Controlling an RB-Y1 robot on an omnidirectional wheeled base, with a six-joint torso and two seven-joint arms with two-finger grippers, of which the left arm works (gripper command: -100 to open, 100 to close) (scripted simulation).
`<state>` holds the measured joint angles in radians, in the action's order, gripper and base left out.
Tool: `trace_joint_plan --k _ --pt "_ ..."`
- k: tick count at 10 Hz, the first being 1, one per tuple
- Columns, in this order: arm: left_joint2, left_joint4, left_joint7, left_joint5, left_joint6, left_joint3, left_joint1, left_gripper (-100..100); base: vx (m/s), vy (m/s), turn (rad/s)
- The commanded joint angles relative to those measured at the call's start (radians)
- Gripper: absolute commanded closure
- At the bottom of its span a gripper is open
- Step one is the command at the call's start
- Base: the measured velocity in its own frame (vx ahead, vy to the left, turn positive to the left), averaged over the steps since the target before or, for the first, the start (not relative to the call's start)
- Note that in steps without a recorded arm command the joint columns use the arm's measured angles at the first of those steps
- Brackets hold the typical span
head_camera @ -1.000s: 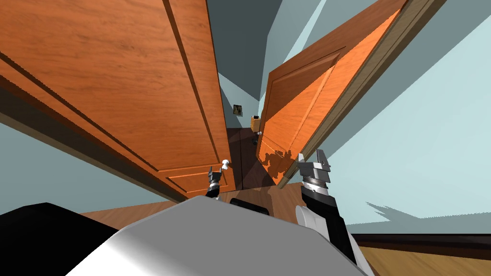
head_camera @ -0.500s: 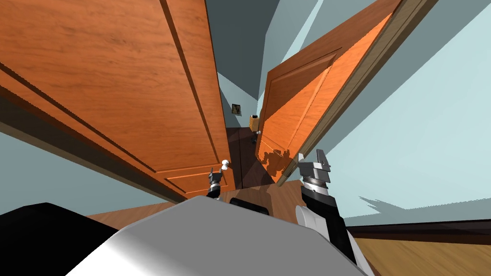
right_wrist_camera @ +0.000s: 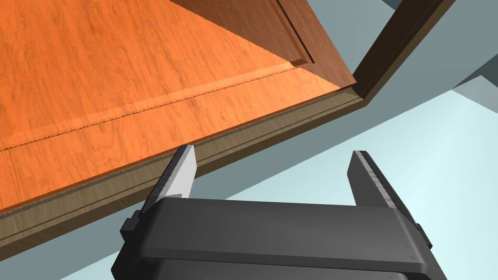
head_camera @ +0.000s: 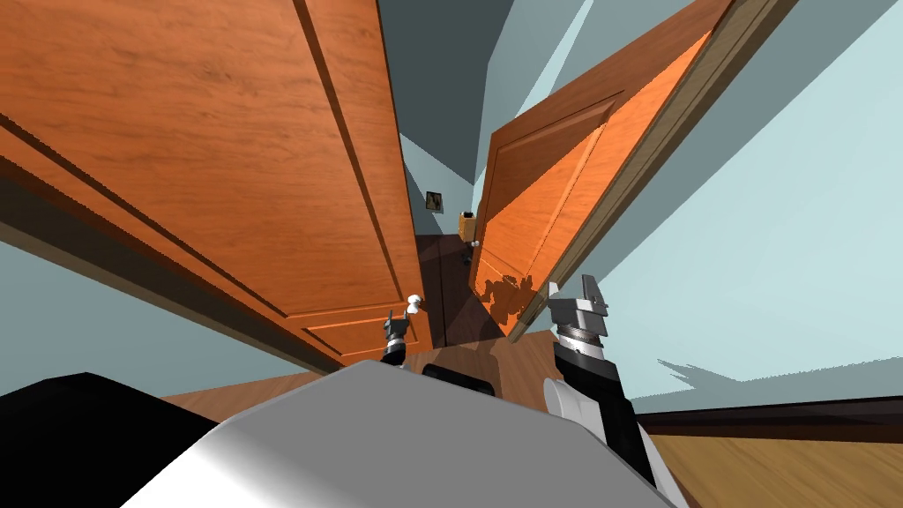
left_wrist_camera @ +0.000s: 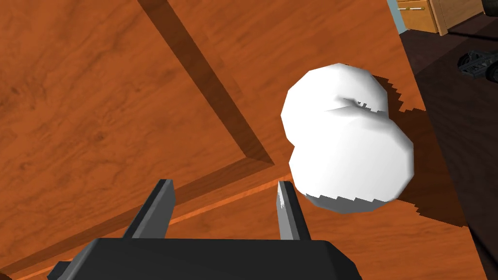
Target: Push the door open
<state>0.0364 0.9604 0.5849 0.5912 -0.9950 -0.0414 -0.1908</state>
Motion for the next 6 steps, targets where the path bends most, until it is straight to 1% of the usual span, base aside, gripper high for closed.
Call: trace_joint_plan --k 1,2,3,4,5,6 --pt "-0.024 0.022 0.034 0.023 0.009 -0.037 0.012 -100 -0.027 -0.003 -0.056" --pt "-0.024 0.022 0.034 0.023 0.009 -0.037 0.012 -100 -0.034 0.011 -0.031" --pt "-0.029 0.024 0.073 0.055 0.007 -0.053 0.011 -100 -0.033 0.021 -0.056" --pt "-0.029 0.024 0.073 0.055 0.007 -0.053 0.011 -100 -0.028 0.017 -0.060" --pt "-0.035 0.025 0.108 0.083 0.006 -0.066 0.010 -100 -0.029 0.015 -0.078" --pt "-0.035 0.025 0.108 0.083 0.006 -0.066 0.010 -100 -0.020 0.006 -0.042"
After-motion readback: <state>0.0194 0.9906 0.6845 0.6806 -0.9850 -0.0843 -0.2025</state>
